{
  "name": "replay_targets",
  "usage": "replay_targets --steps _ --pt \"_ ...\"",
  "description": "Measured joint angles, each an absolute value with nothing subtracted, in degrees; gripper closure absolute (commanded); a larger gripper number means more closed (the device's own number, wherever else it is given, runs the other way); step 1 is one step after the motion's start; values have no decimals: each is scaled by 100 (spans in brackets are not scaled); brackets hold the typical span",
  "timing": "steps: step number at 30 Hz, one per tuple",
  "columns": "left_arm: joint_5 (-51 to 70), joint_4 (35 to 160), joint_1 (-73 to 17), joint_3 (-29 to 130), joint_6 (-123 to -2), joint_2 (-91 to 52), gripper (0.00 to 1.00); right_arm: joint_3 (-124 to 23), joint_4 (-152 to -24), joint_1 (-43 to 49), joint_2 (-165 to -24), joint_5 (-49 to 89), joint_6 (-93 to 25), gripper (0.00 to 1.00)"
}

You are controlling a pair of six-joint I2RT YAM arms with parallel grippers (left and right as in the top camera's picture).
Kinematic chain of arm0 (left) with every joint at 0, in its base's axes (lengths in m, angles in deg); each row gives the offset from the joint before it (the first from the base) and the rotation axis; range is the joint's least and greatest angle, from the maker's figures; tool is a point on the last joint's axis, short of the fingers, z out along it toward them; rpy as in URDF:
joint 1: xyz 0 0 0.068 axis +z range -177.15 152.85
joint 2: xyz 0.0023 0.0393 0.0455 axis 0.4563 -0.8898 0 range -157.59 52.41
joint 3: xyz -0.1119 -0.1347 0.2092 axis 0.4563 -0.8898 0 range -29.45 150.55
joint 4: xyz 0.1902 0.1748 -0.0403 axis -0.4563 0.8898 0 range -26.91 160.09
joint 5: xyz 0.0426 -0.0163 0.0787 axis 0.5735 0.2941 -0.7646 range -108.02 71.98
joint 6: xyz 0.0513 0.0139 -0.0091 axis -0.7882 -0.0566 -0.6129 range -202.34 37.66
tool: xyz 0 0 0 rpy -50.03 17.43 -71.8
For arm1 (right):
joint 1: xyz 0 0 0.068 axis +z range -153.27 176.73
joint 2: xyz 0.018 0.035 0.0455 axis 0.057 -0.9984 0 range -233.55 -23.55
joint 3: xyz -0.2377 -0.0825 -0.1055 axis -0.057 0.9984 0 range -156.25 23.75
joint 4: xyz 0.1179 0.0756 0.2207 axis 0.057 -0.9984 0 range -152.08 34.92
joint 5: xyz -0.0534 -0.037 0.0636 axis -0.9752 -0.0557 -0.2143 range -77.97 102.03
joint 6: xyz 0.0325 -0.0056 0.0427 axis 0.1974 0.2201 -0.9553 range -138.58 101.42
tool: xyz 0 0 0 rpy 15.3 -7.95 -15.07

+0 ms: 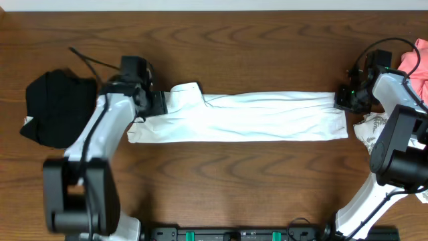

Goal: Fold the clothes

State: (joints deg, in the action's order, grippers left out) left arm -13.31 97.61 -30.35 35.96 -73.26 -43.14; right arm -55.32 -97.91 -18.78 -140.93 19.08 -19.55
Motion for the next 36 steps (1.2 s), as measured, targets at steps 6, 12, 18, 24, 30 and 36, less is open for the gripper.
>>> replay_targets --steps 6,12,18,24,30,36 --pt "-861 9090 -3072 3762 -7269 -3868 39 -5532 -9795 -1878 -14093 1908 -1955 76" --pt "-614 8402 -3507 3764 -7188 -4371 39 -5532 -9872 -1878 -14093 1908 -1955 77" --pt "-541 8266 -3977 3766 -7092 -5380 39 -5532 -9904 -1878 -14093 1908 -1955 78" --pt "-502 8397 -4076 3832 -7029 -5839 39 -5532 -9920 -1878 -14093 1910 -1955 78" --pt "-428 8415 -4008 3847 -7020 -5837 39 -5532 -9920 -1878 -14093 1910 -1955 77" --pt "-450 8690 -3831 3867 -7011 -5623 39 -5532 -9926 -1878 -14093 1913 -1955 77"
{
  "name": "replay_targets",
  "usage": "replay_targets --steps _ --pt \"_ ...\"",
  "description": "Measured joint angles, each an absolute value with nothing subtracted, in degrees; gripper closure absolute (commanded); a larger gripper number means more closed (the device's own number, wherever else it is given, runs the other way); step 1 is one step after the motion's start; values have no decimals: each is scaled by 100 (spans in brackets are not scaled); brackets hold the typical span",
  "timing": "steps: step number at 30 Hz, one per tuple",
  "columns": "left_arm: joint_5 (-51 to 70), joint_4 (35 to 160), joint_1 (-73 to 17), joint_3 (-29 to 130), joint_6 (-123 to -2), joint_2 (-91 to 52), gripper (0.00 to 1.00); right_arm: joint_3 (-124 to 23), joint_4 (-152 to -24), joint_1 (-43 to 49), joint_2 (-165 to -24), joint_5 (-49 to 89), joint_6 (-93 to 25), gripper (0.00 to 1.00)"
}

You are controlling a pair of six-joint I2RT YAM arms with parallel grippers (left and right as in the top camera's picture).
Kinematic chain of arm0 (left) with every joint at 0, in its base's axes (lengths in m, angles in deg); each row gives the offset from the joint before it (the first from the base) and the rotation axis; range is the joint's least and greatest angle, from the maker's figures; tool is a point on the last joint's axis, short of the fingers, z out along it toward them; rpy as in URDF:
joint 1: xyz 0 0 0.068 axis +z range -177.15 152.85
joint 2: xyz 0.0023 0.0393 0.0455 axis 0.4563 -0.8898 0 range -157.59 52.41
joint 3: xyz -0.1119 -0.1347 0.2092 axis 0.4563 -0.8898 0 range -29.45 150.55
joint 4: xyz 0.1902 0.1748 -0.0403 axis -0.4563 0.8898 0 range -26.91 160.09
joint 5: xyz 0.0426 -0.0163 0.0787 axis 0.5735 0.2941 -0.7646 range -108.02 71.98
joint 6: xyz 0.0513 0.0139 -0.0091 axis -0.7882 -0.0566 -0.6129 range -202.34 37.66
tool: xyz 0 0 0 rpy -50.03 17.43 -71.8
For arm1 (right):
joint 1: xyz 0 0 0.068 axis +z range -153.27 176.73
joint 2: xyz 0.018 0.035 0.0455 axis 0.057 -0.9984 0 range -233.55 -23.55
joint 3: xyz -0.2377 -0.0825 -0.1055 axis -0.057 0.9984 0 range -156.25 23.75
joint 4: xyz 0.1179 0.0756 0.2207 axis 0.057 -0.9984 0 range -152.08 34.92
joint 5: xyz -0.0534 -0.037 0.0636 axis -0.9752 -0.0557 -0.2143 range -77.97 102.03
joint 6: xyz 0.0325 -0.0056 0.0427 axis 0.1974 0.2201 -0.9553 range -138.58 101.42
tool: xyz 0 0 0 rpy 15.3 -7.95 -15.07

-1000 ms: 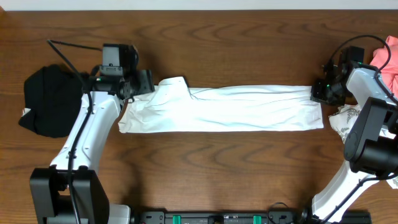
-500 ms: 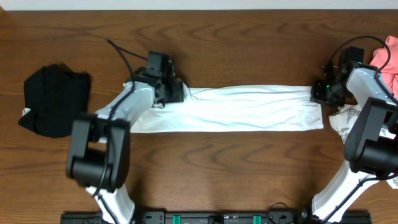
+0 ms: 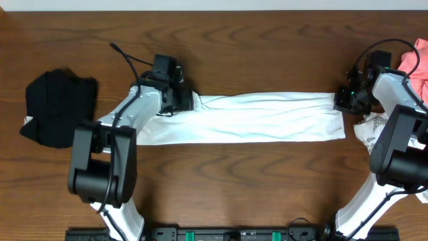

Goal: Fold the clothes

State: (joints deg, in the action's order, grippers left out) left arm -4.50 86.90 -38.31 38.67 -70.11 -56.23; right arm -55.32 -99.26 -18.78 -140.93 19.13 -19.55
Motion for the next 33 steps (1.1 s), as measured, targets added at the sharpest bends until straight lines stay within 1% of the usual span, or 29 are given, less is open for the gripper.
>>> replay_targets --steps 6,9,13,16,21,26,33 --pt "-489 8850 -3691 3873 -7011 -4775 39 -5532 -9933 -1926 -14093 1948 -1958 70" --pt "-487 9121 -3691 3880 -7013 -4484 39 -5532 -10068 -2087 -14093 2022 -1962 59" --pt "-489 9433 -3691 3882 -7011 -4467 39 -5534 -10245 -2330 -14093 2079 -1960 48" --pt "-489 9486 -3691 3882 -7013 -4467 39 -5545 -10396 -2418 -14093 2243 -1907 43" --pt "-489 9507 -3691 3882 -7013 -4467 39 -5556 -10711 -2413 -14093 2842 -1844 39" --pt "-489 9560 -3691 3882 -7013 -4467 39 -5556 -10951 -2413 -14093 3338 -1829 39" --pt "-489 9571 -3691 3882 -7013 -4467 39 -5394 -10953 -2400 -14093 3607 -1811 44"
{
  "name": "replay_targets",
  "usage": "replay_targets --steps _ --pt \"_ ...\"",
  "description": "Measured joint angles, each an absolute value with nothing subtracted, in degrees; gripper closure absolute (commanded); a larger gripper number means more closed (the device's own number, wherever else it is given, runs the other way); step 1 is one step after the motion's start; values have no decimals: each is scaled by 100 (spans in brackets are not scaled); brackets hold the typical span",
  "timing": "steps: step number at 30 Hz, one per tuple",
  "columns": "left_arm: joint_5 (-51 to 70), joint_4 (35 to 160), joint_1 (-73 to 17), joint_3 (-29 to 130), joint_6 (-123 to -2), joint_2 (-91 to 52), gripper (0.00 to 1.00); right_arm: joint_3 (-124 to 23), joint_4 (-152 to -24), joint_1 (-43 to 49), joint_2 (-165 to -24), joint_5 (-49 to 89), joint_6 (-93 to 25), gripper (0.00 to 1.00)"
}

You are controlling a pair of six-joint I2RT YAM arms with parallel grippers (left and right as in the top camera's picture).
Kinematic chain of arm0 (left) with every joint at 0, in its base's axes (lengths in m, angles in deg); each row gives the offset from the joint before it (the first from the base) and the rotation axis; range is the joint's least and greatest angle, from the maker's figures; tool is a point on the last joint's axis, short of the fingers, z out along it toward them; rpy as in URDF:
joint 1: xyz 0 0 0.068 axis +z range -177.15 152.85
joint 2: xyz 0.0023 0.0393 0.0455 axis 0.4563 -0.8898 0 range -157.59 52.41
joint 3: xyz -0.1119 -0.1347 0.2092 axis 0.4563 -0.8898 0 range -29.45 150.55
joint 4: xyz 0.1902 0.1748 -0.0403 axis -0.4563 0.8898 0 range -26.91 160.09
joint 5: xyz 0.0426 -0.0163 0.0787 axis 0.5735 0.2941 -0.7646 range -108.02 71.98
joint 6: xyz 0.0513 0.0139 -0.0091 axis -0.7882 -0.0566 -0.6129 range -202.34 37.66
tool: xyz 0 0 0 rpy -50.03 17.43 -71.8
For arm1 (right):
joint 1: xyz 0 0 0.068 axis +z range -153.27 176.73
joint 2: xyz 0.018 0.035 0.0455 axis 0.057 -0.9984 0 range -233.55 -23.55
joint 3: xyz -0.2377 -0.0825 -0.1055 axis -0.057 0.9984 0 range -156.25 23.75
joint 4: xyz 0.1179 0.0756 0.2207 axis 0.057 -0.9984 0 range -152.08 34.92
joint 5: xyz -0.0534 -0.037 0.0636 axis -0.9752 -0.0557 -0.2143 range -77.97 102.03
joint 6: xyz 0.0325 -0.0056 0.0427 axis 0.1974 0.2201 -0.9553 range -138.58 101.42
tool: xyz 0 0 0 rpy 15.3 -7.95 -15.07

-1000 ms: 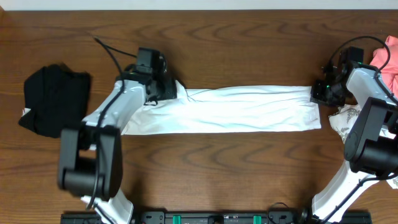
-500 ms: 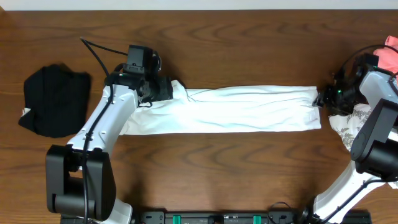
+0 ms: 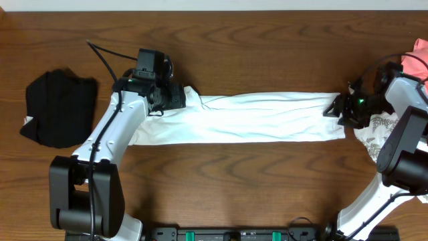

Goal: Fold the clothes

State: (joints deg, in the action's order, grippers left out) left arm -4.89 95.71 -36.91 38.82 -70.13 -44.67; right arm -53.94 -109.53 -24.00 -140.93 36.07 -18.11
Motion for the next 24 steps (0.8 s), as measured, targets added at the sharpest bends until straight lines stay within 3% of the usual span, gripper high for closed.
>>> replay_targets --steps 15,24 --pt "-489 9573 -3691 3882 -7013 -4467 38 -5615 -11058 -2404 -14115 3618 -1750 42" --pt "-489 9571 -3691 3882 -7013 -4467 38 -6015 -11273 -2450 -14128 3239 -1702 34"
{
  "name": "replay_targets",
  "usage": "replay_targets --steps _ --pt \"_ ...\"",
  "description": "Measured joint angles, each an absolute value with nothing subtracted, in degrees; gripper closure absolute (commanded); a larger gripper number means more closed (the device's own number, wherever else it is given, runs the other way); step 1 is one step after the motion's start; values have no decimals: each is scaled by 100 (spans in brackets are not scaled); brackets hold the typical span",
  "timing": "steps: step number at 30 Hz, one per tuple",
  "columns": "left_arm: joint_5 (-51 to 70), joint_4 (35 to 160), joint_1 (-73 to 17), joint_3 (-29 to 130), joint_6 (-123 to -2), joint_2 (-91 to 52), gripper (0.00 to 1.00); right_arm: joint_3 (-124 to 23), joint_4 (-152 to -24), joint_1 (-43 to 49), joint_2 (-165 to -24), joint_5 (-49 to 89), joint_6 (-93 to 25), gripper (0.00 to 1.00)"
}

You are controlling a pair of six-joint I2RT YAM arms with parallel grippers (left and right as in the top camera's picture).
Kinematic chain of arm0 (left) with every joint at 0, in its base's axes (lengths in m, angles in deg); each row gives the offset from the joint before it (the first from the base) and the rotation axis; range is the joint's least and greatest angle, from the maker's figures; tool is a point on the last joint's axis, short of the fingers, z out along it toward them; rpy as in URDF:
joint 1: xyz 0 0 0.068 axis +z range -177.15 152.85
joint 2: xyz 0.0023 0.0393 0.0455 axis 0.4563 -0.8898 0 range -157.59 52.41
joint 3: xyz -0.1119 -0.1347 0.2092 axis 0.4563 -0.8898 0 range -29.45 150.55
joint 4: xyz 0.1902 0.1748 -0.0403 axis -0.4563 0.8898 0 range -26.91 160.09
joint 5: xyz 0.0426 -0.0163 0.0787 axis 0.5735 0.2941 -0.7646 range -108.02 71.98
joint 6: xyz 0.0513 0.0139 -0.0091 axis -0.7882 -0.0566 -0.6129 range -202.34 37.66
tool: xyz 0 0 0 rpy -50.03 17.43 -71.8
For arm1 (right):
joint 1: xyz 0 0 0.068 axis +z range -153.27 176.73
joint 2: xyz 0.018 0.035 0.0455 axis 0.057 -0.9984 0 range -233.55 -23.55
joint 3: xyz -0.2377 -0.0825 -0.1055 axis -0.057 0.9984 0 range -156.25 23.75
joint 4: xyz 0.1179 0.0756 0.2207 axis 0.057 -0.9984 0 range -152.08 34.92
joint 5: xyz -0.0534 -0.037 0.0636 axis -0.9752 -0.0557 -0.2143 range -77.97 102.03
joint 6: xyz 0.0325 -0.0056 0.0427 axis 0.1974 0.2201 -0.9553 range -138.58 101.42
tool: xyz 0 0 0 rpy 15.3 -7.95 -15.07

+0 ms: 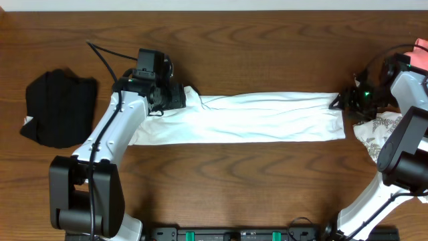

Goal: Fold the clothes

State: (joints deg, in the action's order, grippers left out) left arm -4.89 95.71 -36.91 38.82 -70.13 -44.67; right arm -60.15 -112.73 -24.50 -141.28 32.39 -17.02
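A white garment (254,119) lies folded into a long flat strip across the middle of the table. My left gripper (180,98) sits at the strip's upper left corner, where the cloth is bunched up against its fingers, and it looks shut on that corner. At the upper right corner of the strip is my right gripper (338,102), with its tips touching the cloth edge. The wrist hides its jaws from above.
A black garment (57,107) lies in a heap at the left of the table. A pink garment (421,48) and a white patterned cloth (378,130) lie at the right edge, beside the right arm.
My right gripper has moved slightly up and to the right at the strip's right end. The left arm and the white strip have not moved.
My left gripper was first at the strip's left end beside a raised corner flap. It then stood further right over that corner, with the lower left edge drawn in. It then moved back left and the edge spread out again. The right gripper stayed at the right corner.
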Motion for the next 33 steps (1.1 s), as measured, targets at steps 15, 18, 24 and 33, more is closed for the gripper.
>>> replay_targets --steps 15,18,24,33 --pt "-489 9571 -3691 3882 -7013 -4467 38 -5401 -10626 -2474 -14017 2721 -1534 32" --pt "-489 9571 -3691 3882 -7013 -4467 38 -5303 -10543 -2490 -13962 2831 -1534 32" --pt "-489 9573 -3691 3882 -7013 -4467 37 -5110 -10451 -2485 -13864 3060 -1534 33" --pt "-489 9571 -3691 3882 -7013 -4467 38 -4804 -10195 -2293 -13707 3200 -1538 41"
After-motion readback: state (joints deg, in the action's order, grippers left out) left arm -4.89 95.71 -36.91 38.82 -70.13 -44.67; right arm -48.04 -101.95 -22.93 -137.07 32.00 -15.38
